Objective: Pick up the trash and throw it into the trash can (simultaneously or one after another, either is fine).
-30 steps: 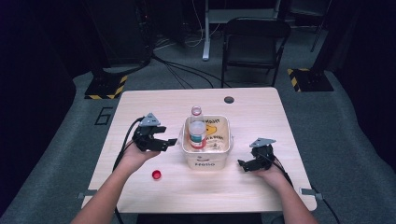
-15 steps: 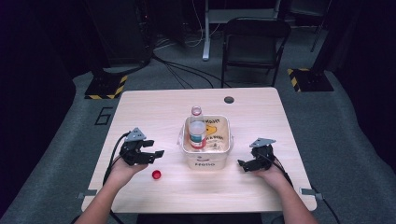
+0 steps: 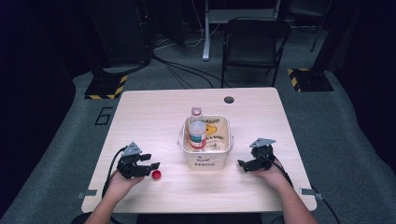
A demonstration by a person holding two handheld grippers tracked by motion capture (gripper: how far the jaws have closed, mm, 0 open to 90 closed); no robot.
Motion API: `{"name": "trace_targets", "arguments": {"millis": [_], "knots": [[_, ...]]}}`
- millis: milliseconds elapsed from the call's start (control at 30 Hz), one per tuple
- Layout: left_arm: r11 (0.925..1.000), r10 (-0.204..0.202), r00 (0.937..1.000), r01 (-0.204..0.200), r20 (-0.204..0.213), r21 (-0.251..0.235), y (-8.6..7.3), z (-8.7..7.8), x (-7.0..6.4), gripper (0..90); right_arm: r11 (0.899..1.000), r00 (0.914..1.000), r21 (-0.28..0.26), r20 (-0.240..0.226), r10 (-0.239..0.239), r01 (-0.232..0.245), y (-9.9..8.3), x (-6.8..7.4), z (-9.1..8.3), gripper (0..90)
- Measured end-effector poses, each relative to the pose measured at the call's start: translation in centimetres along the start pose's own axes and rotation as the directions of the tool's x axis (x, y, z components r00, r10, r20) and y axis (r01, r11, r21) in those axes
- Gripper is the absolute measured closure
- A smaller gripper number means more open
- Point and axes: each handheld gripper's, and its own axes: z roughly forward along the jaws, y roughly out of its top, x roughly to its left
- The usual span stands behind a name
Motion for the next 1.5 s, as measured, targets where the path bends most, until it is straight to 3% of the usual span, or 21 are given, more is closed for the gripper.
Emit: {"name": "trace_targets", "arguments": {"millis": [233,633,967,1267,1500], "knots": [[0.9991,0.022,0.9997,-0.023,0.008,0.034,-1.4,0.8,-0.2,45.1,1.000,1.0000,0.000,0.001,0.000,0.000,0.0,0.0,0.0,0.0],[0.9978,0.014,0.9999,-0.015,0.009,0.065,-2.7,1.7,-0.4,44.4,1.000,1.0000,-0.001,0.001,0.004,-0.004,0.0,0.1,0.0,0.0],[0.9942,0.036,0.9993,-0.037,0.007,0.101,-2.9,2.2,-0.6,43.3,1.000,1.0000,-0.001,0.000,0.002,-0.002,0.0,0.1,0.0,0.0],[0.9913,0.059,0.9982,-0.060,0.012,0.117,-2.9,2.4,-0.7,56.6,1.000,1.0000,-0.001,-0.001,0.002,-0.002,0.0,0.1,0.0,0.0],[0.9920,0.055,0.9982,-0.058,0.025,0.112,-2.7,2.3,-0.8,57.6,1.000,1.0000,-0.001,0.000,0.002,-0.002,0.0,0.1,0.0,0.0]]}}
